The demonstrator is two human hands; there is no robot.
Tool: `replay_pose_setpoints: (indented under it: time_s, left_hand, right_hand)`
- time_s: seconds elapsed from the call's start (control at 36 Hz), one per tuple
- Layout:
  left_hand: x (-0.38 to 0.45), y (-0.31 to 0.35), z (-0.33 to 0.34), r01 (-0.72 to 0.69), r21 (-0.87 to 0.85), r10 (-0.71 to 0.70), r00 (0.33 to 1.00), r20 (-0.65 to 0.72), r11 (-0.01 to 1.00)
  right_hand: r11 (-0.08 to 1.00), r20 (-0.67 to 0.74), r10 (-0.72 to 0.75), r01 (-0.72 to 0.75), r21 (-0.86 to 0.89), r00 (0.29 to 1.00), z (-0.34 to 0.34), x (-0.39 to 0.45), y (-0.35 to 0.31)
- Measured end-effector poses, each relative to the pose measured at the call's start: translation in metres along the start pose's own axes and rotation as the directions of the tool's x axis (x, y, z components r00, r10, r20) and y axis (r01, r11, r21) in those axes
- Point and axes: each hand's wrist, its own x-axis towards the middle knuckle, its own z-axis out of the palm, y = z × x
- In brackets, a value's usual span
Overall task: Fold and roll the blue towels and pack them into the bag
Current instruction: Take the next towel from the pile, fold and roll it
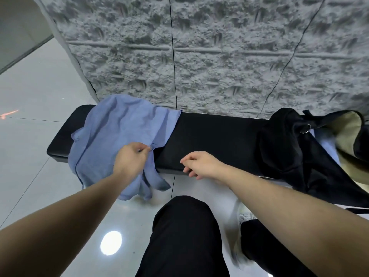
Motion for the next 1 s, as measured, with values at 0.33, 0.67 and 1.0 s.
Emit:
replay_pose_setpoints:
  time_s: [0.33, 0.67, 1.0]
  left_hand:
    - [-0.007, 0.053, -0.006, -0.073, -0.379, 0.054, 0.997, -0.062, 0.923]
    - [-0.031, 0.094, 0.027, -0.169, -0.481, 0.279, 0.946, 0.167, 0.860]
    - [-0.005, 0.045, 0.029, 0.087, -0.488, -0.145, 0.986, -0.082, 0.868]
  right_hand:
    - [0.968, -0.059, -0.066, 0.078, 0.238, 0.996, 0.007, -0.002, -0.030]
    - [0.816, -0.087, -0.023, 0.069, 0.574, 0.996, -0.005, 0.007, -0.060]
    - [0.839, -0.153, -0.119, 0.182, 0.513, 0.981, -0.029, 0.002, -0.046]
